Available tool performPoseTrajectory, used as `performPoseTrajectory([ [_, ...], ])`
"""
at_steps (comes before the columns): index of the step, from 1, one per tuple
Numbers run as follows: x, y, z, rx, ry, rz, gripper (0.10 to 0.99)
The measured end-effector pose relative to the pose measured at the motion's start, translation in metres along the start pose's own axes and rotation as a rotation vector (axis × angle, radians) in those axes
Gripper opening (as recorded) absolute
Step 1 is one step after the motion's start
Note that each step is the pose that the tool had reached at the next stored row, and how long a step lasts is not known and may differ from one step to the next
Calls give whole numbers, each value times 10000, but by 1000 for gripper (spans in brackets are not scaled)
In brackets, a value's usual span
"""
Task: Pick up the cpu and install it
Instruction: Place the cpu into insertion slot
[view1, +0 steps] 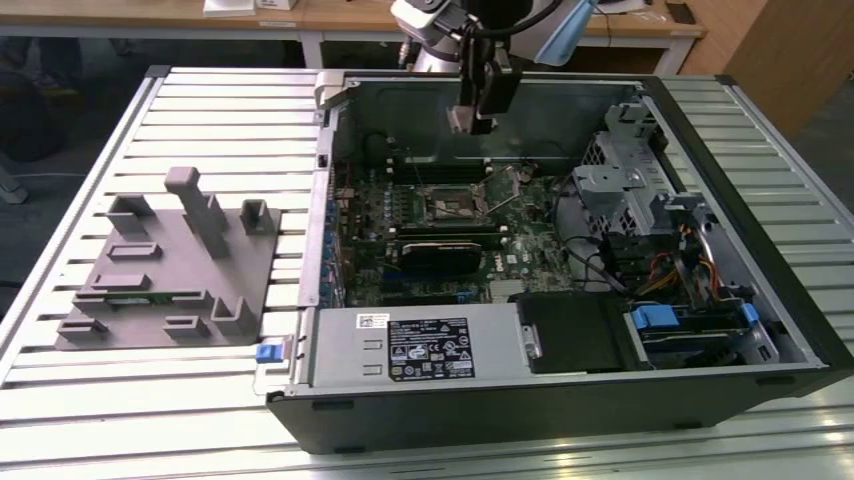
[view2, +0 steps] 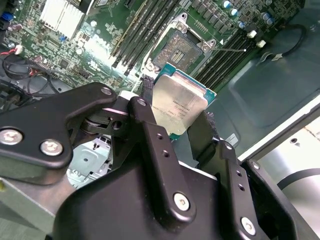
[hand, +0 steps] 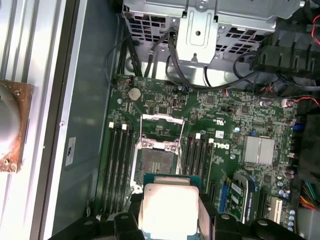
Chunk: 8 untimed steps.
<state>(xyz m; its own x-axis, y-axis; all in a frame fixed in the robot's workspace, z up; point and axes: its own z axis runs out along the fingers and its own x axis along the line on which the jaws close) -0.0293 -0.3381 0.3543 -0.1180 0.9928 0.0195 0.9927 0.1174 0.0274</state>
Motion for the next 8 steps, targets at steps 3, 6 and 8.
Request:
performPoseTrajectory([
  [3, 19, 2, 31, 0, -9, 0, 529],
  [6, 55, 5, 55, 1, -15, -1, 529],
  [8, 90, 9, 62, 2, -30, 1, 529],
])
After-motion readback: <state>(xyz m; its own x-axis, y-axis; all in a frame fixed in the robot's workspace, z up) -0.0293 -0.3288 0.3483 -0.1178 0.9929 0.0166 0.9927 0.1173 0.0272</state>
